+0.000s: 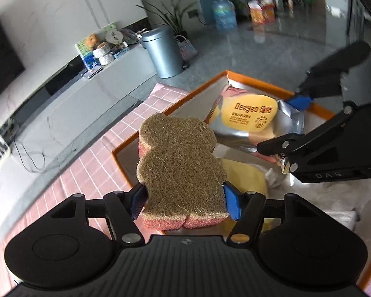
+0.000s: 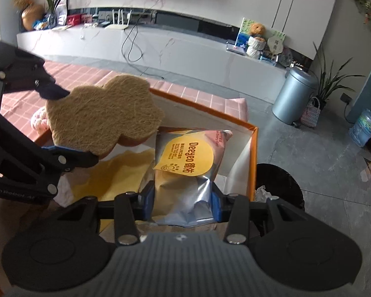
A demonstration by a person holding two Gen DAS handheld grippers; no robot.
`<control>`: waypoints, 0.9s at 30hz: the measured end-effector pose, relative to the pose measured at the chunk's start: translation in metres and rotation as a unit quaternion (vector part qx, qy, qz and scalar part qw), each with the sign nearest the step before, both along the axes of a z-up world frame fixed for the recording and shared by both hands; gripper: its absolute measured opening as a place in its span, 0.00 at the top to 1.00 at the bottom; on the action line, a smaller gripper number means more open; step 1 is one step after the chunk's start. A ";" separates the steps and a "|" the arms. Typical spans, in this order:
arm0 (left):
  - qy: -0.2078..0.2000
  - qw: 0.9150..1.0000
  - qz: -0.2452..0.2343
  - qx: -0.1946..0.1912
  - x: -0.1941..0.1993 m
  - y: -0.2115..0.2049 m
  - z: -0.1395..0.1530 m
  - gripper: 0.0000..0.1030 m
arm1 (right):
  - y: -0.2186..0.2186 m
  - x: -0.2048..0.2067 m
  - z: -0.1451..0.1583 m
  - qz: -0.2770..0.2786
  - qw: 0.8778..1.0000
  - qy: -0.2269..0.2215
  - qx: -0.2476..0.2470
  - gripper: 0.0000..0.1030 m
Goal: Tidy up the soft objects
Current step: 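Carry the snack bag and brown sponge over the orange box with both tools, then open the right tool to drop the snack bag while the left tool drops the sponge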
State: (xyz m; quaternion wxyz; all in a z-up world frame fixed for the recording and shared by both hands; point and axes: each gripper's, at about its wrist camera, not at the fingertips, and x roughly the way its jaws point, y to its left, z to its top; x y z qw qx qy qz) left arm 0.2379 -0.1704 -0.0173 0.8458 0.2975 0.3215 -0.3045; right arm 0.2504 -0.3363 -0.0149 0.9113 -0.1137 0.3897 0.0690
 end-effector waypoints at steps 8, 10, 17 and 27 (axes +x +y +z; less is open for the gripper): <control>-0.014 0.997 -0.027 0.066 0.001 -0.017 -0.013 0.28 | 0.005 0.018 -0.017 0.018 0.999 0.036 -0.012 0.56; -0.017 0.996 -0.035 0.079 0.001 -0.020 -0.017 0.28 | 0.009 0.018 -0.019 0.019 0.999 0.043 -0.015 0.55; -0.005 0.995 -0.032 0.090 0.001 -0.023 -0.027 0.26 | 0.005 0.011 -0.012 0.015 0.999 0.020 -0.027 0.43; 0.009 0.997 -0.015 0.081 0.014 -0.023 -0.018 0.13 | -0.005 -0.008 0.000 0.000 1.000 0.005 -0.016 0.42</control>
